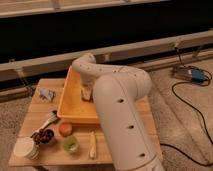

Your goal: Wipe tray with sponge

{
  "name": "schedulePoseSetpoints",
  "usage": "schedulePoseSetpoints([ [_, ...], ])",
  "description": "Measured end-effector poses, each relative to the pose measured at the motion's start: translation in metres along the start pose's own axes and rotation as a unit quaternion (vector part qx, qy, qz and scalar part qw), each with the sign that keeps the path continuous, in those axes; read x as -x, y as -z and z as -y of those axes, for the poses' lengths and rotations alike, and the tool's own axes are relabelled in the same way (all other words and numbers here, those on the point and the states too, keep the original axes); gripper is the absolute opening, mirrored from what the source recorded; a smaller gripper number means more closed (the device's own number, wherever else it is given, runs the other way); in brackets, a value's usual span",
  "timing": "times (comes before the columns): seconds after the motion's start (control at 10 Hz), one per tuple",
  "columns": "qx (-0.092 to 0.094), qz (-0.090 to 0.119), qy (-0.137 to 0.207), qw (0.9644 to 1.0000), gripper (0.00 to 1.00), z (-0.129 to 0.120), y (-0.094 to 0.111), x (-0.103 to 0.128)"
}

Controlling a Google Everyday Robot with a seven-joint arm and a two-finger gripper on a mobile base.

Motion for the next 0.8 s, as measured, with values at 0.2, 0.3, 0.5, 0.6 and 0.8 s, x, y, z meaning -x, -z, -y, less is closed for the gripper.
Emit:
schedulePoseSetpoints([
  [0.2, -0.002, 0.004, 0.022, 0.9997, 0.0, -0.005, 0.003, 0.024],
  [0.3, -0.003, 0.005, 0.031, 0.9995, 0.0, -0.007, 0.004, 0.031],
  [0.5, -0.003, 0.004, 0.048, 0.9988, 0.0, -0.014, 0.002, 0.04],
  [0.6, -0.001, 0.003, 0.058, 0.9983, 0.0, -0.02, 0.001, 0.045],
  [0.8, 0.007, 0.001, 0.075, 0.9972, 0.0, -0.041, -0.003, 0.047],
])
